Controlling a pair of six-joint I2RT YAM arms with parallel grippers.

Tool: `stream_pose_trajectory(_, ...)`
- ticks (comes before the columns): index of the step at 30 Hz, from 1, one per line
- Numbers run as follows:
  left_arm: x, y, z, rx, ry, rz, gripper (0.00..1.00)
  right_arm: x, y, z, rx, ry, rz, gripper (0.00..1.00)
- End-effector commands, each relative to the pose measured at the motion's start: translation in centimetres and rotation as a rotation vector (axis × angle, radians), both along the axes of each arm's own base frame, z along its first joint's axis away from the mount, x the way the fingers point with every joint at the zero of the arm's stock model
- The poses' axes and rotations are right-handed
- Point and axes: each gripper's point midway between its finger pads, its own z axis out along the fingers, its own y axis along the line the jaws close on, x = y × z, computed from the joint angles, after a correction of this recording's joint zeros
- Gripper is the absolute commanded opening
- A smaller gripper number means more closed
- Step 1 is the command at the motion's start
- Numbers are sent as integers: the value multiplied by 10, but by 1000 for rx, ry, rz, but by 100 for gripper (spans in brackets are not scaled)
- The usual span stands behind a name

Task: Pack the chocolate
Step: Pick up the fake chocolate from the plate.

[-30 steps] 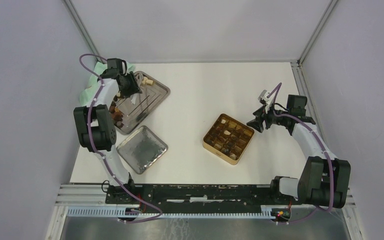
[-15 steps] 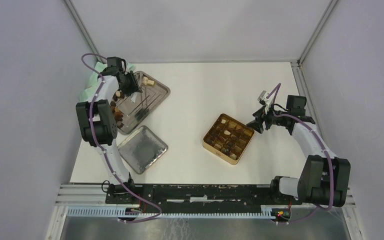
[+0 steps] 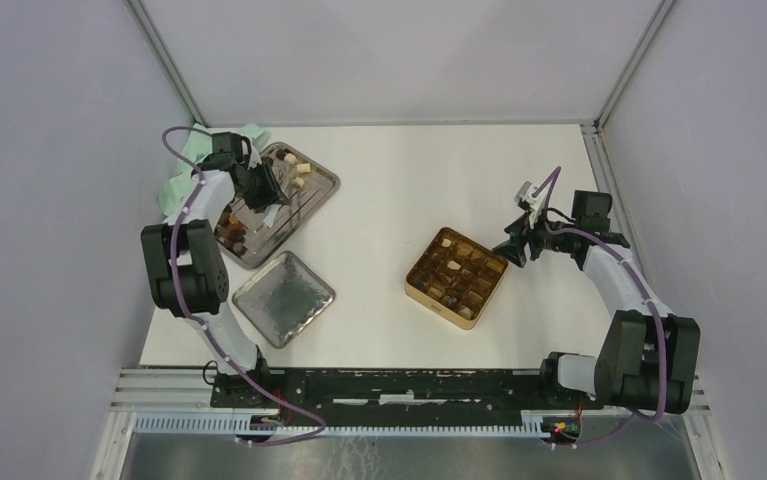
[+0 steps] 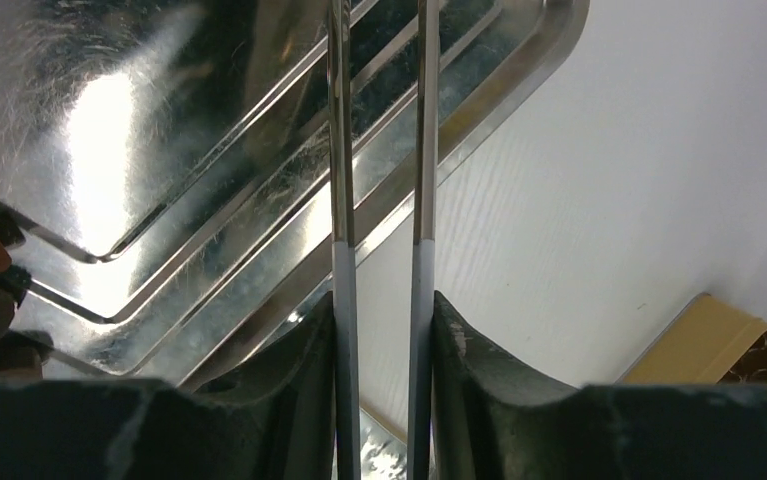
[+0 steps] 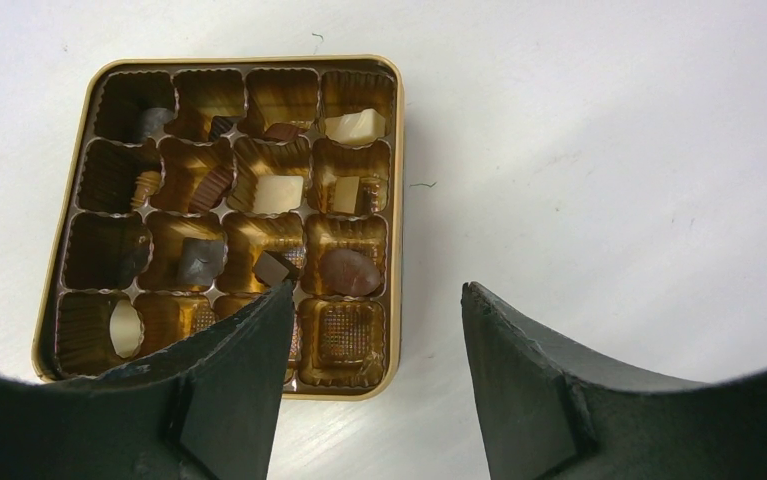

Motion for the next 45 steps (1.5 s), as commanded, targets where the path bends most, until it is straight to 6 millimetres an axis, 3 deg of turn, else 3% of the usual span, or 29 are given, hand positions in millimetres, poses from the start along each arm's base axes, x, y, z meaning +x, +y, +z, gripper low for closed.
stream_pose_trajectory(1, -6, -1, 37, 9, -107, -19, 41, 2, 3, 9, 20, -29, 25, 68)
stream_pose_trajectory(9, -16, 2, 41, 68, -104, 15, 52, 1, 4, 11, 24, -32, 28, 68)
stream_pose_trajectory(19, -14, -15, 27, 126, -55, 38, 52, 1, 4, 10, 23, -31, 29, 68)
stream_pose_trajectory(21, -16, -29, 23, 137, -36, 22, 53, 1, 4, 11, 23, -32, 31, 68)
stream_pose_trajectory(30, -15, -29, 12, 198, 0, 84, 52, 0, 4, 11, 23, -32, 36, 68)
stream_pose_trajectory(37, 3, -26, 6, 224, 16, 98, 47, 0, 4, 11, 19, -34, 38, 68)
stream_pose_trajectory(45, 7, -25, 2, 240, 35, 80, 29, 0, 4, 11, 16, -35, 39, 68)
